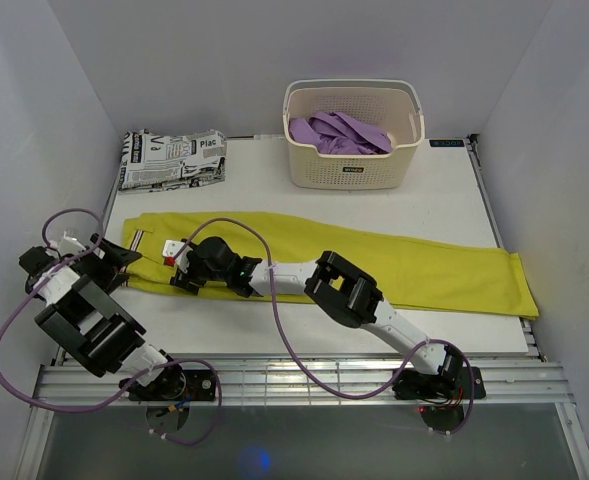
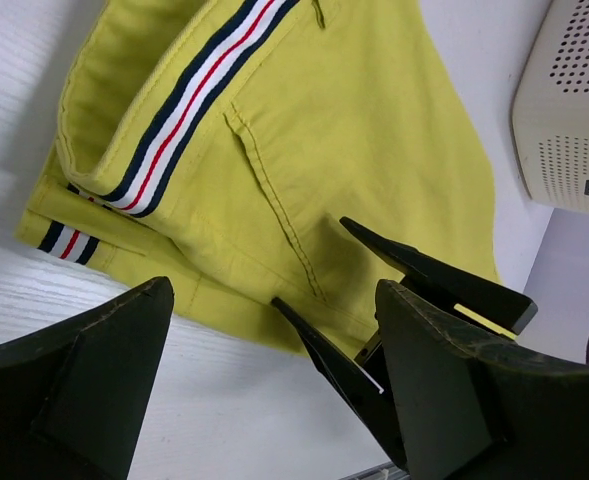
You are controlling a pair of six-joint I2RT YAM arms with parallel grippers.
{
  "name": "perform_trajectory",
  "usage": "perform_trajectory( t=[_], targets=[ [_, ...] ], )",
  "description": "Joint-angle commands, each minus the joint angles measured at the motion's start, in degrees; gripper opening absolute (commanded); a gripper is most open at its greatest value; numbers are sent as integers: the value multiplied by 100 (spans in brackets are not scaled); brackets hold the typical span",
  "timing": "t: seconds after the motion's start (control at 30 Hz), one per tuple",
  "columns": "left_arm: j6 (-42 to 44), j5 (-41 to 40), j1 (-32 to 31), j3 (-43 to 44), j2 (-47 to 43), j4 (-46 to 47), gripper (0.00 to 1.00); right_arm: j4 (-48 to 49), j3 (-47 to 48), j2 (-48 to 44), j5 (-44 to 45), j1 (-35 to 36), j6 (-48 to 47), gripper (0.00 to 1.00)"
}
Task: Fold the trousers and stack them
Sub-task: Fold the trousers
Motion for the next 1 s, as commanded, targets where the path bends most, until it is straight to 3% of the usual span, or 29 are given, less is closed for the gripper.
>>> perform_trajectory(
  t=[0.0, 0.23, 0.67, 0.97],
  targets=[
    [-154, 222, -9, 217, -219, 28, 92, 181, 168, -17, 110, 43, -140, 75],
    [-313, 125, -1, 209, 141, 150, 92, 146, 387, 124, 57, 43, -140, 69],
    [-726, -103, -9, -20, 1178, 845, 91, 541, 405, 194, -22, 78, -87, 73],
    [-823, -138, -9, -37, 1425, 1003, 92, 463, 844, 598, -109, 140, -289, 68]
  ],
)
